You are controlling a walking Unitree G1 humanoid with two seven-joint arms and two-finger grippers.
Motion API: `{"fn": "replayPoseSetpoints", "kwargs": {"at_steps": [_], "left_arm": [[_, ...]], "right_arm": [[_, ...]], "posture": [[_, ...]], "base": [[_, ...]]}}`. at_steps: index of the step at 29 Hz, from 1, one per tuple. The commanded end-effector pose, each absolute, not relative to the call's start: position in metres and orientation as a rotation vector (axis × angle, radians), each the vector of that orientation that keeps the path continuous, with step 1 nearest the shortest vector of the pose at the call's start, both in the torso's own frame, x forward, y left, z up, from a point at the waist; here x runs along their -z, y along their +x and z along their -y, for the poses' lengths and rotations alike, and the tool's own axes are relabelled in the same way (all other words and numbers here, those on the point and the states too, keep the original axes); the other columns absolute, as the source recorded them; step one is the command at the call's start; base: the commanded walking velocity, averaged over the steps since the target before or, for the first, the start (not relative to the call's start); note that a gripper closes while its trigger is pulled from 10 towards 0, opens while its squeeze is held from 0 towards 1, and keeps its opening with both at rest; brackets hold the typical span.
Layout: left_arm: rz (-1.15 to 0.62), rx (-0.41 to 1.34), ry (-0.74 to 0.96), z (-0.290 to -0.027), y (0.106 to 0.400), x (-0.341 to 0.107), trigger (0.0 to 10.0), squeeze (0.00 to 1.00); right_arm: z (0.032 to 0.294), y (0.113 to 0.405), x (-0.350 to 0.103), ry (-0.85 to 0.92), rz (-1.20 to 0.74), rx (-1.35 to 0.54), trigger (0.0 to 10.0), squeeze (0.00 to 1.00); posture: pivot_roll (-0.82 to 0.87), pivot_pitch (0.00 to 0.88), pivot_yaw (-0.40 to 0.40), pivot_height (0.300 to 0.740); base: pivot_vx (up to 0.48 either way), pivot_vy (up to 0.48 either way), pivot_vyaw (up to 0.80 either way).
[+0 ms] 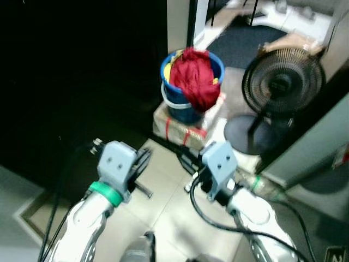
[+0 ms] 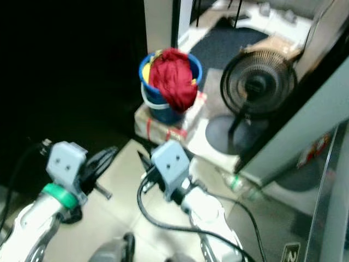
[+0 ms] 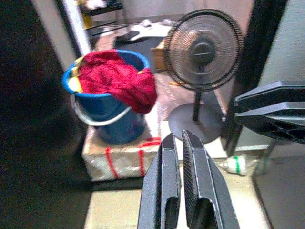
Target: Clothes washing
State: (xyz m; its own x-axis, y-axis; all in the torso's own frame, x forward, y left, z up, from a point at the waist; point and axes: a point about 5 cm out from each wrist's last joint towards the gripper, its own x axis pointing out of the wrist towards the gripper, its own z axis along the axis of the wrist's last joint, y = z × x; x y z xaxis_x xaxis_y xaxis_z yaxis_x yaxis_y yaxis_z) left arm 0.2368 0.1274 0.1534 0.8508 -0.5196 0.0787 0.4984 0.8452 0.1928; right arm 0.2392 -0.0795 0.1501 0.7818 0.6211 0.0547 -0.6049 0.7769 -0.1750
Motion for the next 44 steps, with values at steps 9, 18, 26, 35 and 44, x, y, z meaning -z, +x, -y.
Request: {"fn": "replayPoseSetpoints", "kwargs": {"at_steps": [9,18,26,35,44], "left_arm": [[0.105,0.54,0.176,-0.1291,0.2348,-0.1488,10.0,0.0],[0.104,0.545,0.18,-0.1292,0.2344,-0.148,10.0,0.0],[0.103,0.547,0.181,-0.1292,0.2345,-0.1477,10.0,0.0],[0.103,0.547,0.18,-0.1287,0.2344,-0.1477,10.0,0.0],[0.104,0.547,0.18,-0.1287,0.2342,-0.1483,10.0,0.0]], "right_arm": [[0.0799,0.2374,-0.1456,-0.147,0.092,-0.667,10.0,0.0],[0.0792,0.2367,-0.1449,-0.146,0.089,-0.669,10.0,0.0],[0.079,0.2368,-0.1446,-0.148,0.087,-0.672,10.0,0.0],[0.0794,0.2368,-0.1446,-0.145,0.087,-0.673,10.0,0.0],[0.0795,0.2365,-0.1451,-0.144,0.088,-0.672,10.0,0.0]], "posture": [[-0.04,0.096,0.043,0.74],[-0.04,0.09,0.044,0.74],[-0.04,0.087,0.043,0.74],[-0.04,0.09,0.043,0.74],[-0.04,0.095,0.044,0.74]], "base": [[0.0,0.0,0.0],[0.373,0.0,0.0],[0.48,0.0,0.0],[0.48,0.0,0.0],[0.48,0.0,0.0]]}}
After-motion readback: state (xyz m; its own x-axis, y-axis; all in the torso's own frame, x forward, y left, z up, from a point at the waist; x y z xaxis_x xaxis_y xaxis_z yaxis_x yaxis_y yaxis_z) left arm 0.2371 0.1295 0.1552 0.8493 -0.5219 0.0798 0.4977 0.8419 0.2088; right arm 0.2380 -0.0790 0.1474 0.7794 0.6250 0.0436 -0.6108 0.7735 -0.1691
